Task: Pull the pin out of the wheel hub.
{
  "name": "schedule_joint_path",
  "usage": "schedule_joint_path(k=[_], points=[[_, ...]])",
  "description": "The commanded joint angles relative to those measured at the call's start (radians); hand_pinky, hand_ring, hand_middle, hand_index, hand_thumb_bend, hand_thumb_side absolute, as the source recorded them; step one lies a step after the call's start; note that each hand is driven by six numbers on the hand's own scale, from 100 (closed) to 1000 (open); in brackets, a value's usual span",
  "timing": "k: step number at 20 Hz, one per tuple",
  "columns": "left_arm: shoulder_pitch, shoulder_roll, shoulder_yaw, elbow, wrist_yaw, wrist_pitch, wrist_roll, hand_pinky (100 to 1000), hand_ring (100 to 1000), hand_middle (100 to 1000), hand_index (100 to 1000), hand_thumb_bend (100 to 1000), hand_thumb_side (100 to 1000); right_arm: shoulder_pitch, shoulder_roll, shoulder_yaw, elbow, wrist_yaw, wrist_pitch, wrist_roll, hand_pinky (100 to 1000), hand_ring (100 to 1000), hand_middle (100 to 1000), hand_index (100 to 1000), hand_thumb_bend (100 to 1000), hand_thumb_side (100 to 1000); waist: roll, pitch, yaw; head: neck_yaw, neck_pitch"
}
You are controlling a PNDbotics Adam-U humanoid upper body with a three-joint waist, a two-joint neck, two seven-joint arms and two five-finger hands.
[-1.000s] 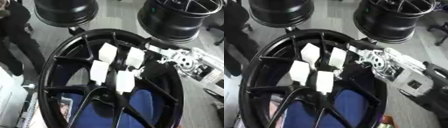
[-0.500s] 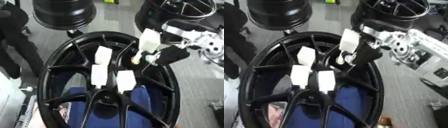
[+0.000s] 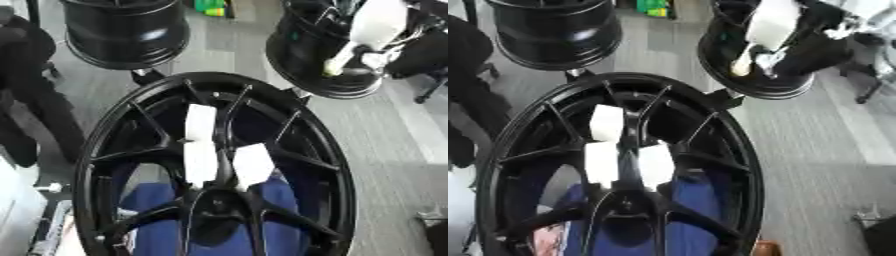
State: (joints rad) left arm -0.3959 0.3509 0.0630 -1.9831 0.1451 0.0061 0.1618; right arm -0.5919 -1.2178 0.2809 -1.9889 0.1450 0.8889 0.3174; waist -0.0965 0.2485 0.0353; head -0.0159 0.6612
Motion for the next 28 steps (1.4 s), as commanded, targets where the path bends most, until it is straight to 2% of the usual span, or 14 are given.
schedule_joint_path(k=[1,5,8,9,10,12,14,17,20,21,26,28], points=[[-0.016,0.027,0.016,-0.017,-0.007,-0.003,0.011,689,736,518,807,100,716,0.132,-0.126,-0.143,-0.011,-0.071,0.018,-0.084,815,755,536,613,100,281,0.006,-0.01,-0.007,0.017,-0.02],[-0.015,0.029,0.025,-0.017,-0.011,-0.006,0.022,688,736,518,807,100,717,0.368,-0.138,-0.253,-0.006,-0.189,0.018,-0.241,827,779,587,660,100,310,0.013,-0.003,-0.019,0.034,-0.029],[-0.011,0.032,0.029,-0.017,-0.014,-0.005,0.027,688,737,517,807,100,719,0.491,-0.112,-0.297,0.024,-0.261,0.018,-0.353,834,804,625,695,100,335,0.015,0.001,-0.023,0.042,-0.032],[-0.01,0.032,0.031,-0.017,-0.014,-0.005,0.029,688,737,517,807,100,719,0.523,-0.101,-0.305,0.031,-0.287,0.018,-0.376,853,840,699,759,100,325,0.015,0.002,-0.024,0.044,-0.033],[-0.01,0.032,0.033,-0.017,-0.014,-0.005,0.031,688,737,517,807,100,719,0.555,-0.088,-0.31,0.031,-0.311,0.018,-0.385,872,868,765,825,100,204,0.016,0.003,-0.026,0.047,-0.033],[-0.01,0.033,0.034,-0.017,-0.015,-0.006,0.033,688,737,517,807,100,719,0.6,-0.07,-0.321,0.018,-0.327,0.018,-0.382,901,924,856,894,110,387,0.016,0.004,-0.027,0.052,-0.032],[-0.011,0.032,0.035,-0.017,-0.016,-0.006,0.034,689,737,517,807,100,718,0.628,-0.056,-0.335,0.013,-0.307,0.018,-0.369,915,954,896,926,137,393,0.017,0.003,-0.029,0.057,-0.032],[-0.01,0.031,0.035,-0.017,-0.017,-0.007,0.034,689,737,517,807,100,719,0.637,-0.045,-0.36,0.036,-0.259,0.018,-0.341,915,955,898,930,149,371,0.017,0.001,-0.033,0.059,-0.032],[-0.008,0.03,0.035,-0.017,-0.017,-0.006,0.035,689,737,517,807,100,719,0.626,-0.036,-0.383,0.051,-0.218,0.018,-0.319,913,948,890,924,116,316,0.018,-0.001,-0.035,0.06,-0.031],[-0.007,0.03,0.035,-0.017,-0.017,-0.006,0.035,689,737,517,807,100,719,0.62,-0.034,-0.391,0.051,-0.208,0.018,-0.316,910,942,884,919,102,266,0.018,-0.001,-0.036,0.061,-0.03],[-0.007,0.029,0.035,-0.017,-0.016,-0.007,0.034,689,737,517,807,100,719,0.579,-0.029,-0.421,0.038,-0.167,0.018,-0.333,894,901,843,890,100,133,0.02,-0.001,-0.038,0.061,-0.027],[-0.008,0.029,0.034,-0.017,-0.016,-0.006,0.034,689,737,517,806,100,718,0.561,-0.03,-0.425,0.024,-0.158,0.018,-0.35,888,884,824,877,100,125,0.022,-0.002,-0.039,0.061,-0.025]])
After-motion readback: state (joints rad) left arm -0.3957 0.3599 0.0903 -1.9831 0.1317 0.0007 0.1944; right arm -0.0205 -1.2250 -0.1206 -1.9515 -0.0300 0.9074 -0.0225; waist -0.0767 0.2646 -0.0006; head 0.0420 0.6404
